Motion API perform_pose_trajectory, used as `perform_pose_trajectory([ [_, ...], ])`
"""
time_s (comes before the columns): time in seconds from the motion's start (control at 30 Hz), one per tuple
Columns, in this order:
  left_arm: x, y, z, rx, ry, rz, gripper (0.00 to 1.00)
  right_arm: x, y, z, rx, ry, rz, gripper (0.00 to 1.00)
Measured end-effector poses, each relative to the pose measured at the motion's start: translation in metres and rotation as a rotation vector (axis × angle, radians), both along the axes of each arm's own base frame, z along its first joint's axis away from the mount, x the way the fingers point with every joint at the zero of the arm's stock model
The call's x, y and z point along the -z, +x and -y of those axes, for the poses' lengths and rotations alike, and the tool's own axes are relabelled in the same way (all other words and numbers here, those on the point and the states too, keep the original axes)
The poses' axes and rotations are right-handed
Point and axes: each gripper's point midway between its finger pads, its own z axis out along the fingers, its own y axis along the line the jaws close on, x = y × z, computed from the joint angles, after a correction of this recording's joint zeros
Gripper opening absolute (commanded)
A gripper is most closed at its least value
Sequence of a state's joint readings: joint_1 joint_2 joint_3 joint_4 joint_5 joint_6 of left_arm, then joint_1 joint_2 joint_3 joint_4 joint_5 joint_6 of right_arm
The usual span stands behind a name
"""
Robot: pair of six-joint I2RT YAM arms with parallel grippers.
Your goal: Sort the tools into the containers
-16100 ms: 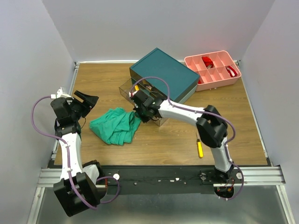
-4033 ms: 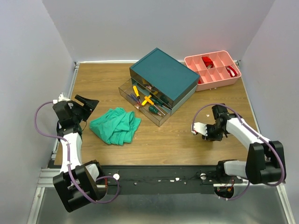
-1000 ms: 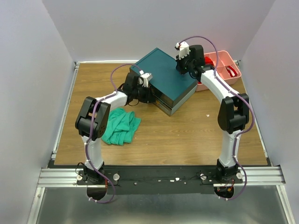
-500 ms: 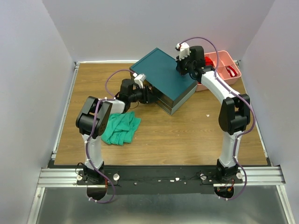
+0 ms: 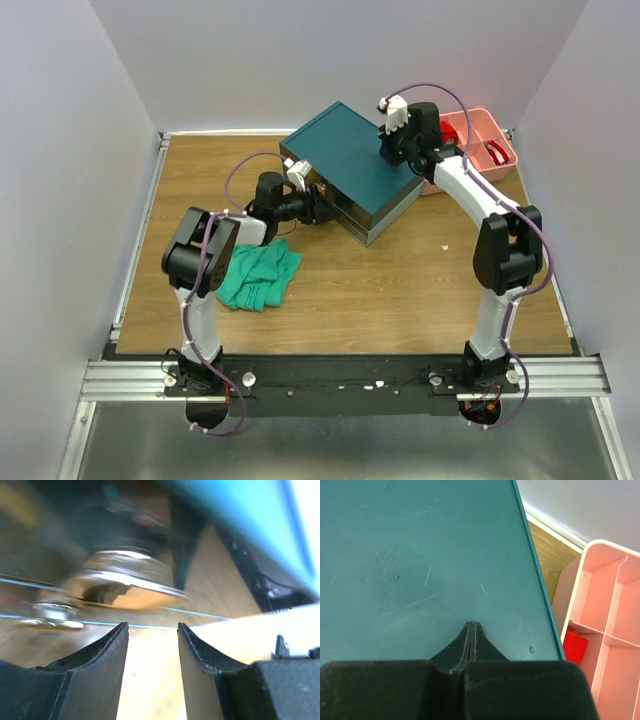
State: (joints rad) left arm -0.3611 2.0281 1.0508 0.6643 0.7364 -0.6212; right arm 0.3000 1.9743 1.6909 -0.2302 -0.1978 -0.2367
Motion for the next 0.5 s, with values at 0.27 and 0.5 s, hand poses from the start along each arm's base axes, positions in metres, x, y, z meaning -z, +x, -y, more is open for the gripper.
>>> perform_pose_trajectory([
  [0.27, -0.074, -0.039, -0.016, 0.100, 0.062, 0.241, 0.99, -0.002, -0.007, 0.013, 0.041, -0.054, -0.014, 0.56],
  [0.5, -0.071, -0.062, -0.042, 0.158, 0.233, 0.289, 0.99, -0.015, -0.017, 0.020, 0.040, -0.087, 0.005, 0.90],
])
